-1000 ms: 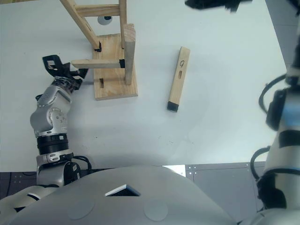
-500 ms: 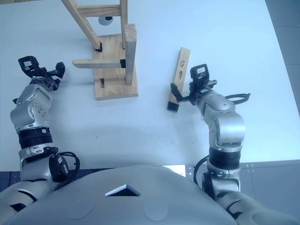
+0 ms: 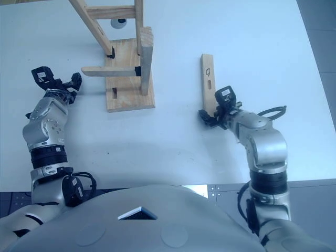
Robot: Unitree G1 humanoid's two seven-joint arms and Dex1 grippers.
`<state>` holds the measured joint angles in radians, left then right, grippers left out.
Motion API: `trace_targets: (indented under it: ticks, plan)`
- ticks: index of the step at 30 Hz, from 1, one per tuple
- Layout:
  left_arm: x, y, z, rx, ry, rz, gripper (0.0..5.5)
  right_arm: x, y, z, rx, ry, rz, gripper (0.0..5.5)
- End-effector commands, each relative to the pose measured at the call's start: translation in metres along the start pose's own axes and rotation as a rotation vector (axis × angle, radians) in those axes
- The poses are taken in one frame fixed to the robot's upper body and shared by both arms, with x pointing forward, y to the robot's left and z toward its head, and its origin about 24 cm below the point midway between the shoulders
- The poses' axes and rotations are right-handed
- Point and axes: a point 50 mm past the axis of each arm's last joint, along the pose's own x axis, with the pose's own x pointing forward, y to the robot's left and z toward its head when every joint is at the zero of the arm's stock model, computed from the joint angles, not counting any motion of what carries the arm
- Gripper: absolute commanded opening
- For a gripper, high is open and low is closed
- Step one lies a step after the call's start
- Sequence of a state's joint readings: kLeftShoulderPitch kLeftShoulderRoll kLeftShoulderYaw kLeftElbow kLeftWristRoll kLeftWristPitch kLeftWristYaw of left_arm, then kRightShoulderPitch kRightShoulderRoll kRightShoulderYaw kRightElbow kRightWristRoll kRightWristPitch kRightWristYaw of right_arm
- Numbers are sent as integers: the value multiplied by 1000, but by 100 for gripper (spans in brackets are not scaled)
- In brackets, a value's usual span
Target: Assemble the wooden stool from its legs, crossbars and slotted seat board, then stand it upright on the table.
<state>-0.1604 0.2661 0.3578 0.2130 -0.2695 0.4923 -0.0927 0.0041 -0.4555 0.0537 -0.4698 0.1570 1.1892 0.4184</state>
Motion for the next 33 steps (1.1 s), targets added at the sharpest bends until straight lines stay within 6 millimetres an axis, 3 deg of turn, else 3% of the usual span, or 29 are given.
trace_targets:
  ticks: [1,5,9,12,14,16,17,19,25,29,33]
  plan:
    - [0,-2,3,-9,-19,-1,388,0,-12,6,-53,-3,-21,337]
    - [5,-11,15,5,-67,-43,388,9,-26,14,-71,-102,-93,274]
    - [0,-8,75,-32,-326,-74,388,10,-32,45,-43,-332,-184,199]
    - [-21,-5,143,-71,-581,-121,388,8,-39,61,-60,-439,-225,148]
    - [-36,-1,176,-121,-707,-154,388,7,-48,64,-85,-429,-251,113]
    - [-45,1,192,-131,-759,-178,388,6,-55,59,-86,-384,-239,88]
    - [-48,0,195,-125,-766,-185,388,5,-57,58,-71,-376,-236,74]
    - [-49,-1,194,-128,-759,-194,388,2,-58,56,-69,-357,-230,97]
    - [-46,-2,176,-114,-701,-181,388,-3,-44,42,-26,-233,-42,207]
    - [-40,-9,165,-107,-663,-193,388,4,-41,15,-12,-90,11,285]
    - [-34,-15,158,-99,-625,-214,388,11,-50,-6,-13,-17,-5,298]
